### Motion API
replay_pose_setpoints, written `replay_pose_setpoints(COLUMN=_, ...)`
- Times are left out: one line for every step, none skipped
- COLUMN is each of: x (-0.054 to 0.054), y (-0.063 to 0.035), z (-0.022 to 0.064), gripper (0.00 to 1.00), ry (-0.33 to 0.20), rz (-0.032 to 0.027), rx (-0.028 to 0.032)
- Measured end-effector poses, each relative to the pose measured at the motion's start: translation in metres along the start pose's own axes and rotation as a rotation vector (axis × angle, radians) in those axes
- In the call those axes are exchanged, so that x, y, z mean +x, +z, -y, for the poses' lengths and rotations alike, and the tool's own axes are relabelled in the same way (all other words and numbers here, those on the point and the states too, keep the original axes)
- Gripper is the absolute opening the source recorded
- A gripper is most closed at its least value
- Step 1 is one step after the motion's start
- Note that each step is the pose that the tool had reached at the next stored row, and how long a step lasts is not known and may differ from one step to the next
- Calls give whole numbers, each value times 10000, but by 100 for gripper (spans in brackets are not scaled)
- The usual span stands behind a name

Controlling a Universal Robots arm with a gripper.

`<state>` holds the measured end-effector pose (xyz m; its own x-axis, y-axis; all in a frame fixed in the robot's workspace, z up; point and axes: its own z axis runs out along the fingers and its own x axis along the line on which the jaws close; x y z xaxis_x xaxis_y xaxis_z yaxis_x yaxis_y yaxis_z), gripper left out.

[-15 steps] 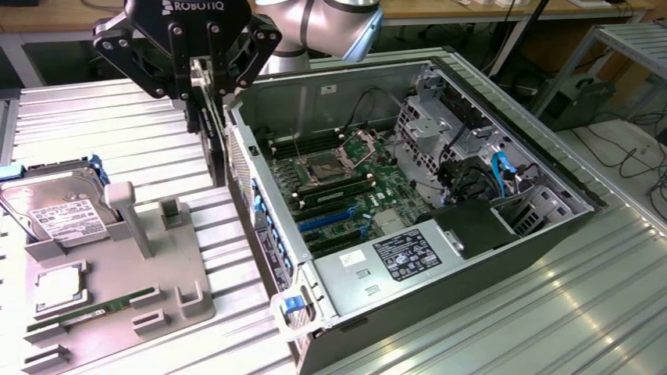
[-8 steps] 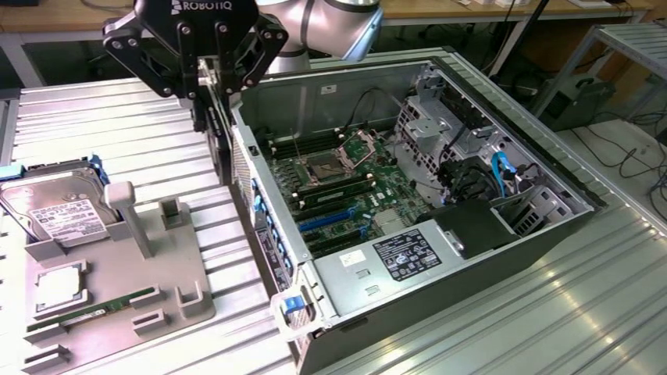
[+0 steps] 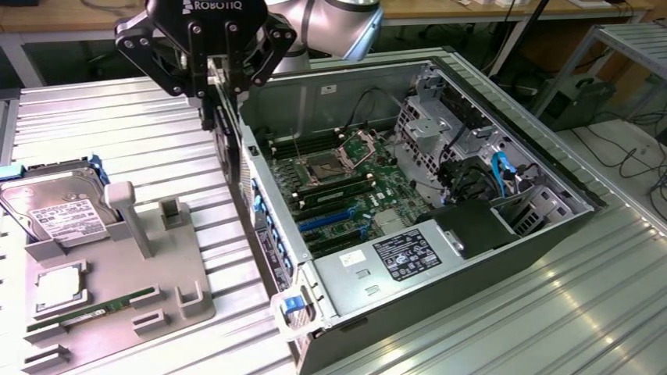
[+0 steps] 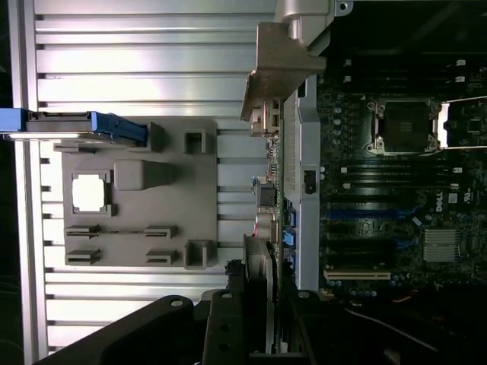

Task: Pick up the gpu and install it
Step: 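Pick up the gpu and move the gpu toward the slot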

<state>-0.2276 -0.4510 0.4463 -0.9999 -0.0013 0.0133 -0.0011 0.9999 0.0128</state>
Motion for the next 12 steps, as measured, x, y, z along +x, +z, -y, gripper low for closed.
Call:
replay_pose_setpoints(x=-6, y=0, z=0, gripper=27, ry=0, rz=0, rx=0)
replay_pose_setpoints(x=-15, y=0, z=0, gripper=27, ry=0, rz=0, rx=0)
replay_pose_setpoints(x=-22, y=0, z=0, gripper=27, ry=0, rz=0, rx=0)
replay_pose_setpoints(x=-32, y=0, z=0, gripper=27, ry=0, rz=0, rx=1)
replay_pose_setpoints(x=-48, y=0, z=0, gripper=27, ry=0, rz=0, rx=2)
replay_pose_setpoints(x=-61, y=-1, z=0, gripper=27, ry=0, rz=0, rx=2)
replay_pose_setpoints(x=-71, y=-1, z=0, gripper=27, ry=0, rz=0, rx=2)
replay_pose_setpoints(x=-80, y=-1, z=0, gripper=27, ry=0, rz=0, rx=2)
replay_pose_setpoints(x=-91, y=-1, z=0, gripper=27, ry=0, rz=0, rx=2)
replay_pose_setpoints(x=-101, y=-1, z=0, gripper=27, ry=0, rz=0, rx=2)
replay_pose_setpoints(x=-111, y=-1, z=0, gripper=27, ry=0, rz=0, rx=2)
replay_pose_setpoints(x=-120, y=-1, z=0, gripper=27, ry=0, rz=0, rx=2)
